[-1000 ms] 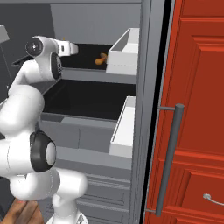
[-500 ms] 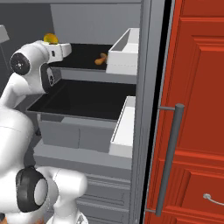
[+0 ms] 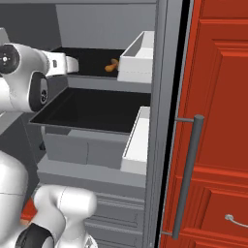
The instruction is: Place the mustard and condiment bottle from the counter to the top shelf of the fridge. If the existing items in the fridge are on the top shelf, move them to other shelves.
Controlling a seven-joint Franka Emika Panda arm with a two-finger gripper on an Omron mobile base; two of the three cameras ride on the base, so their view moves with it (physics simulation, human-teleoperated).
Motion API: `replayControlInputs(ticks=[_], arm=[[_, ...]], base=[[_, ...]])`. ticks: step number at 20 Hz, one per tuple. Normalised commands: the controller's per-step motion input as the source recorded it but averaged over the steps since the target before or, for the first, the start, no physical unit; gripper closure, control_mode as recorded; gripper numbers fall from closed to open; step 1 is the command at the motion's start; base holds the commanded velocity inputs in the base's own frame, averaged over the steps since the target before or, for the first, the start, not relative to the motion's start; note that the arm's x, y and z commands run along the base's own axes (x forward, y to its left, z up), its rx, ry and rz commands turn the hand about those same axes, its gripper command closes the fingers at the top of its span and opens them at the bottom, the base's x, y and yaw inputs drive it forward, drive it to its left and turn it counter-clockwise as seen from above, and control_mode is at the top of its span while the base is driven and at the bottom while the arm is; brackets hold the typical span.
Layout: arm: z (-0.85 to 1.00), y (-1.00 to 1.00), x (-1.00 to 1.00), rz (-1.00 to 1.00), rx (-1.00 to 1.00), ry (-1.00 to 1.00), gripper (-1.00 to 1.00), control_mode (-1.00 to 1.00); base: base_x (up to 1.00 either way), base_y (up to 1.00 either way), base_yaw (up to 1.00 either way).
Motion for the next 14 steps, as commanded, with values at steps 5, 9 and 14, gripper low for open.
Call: replayControlInputs(ticks=[5, 9, 14], arm=[[-0.98, -0.04, -0.97, 0.00, -0.27, 0.62, 1.00, -1.00], [-1.00, 0.00, -0.28, 0.01, -0.10, 0.39, 1.00, -1.00], [-0.68, 0.00, 0.15, -0.02, 0.17, 0.02, 1.00, -1.00]], base=[[0.00, 0.00, 0.00], [0.00, 0.00, 0.00], [0.00, 0.00, 0.00]])
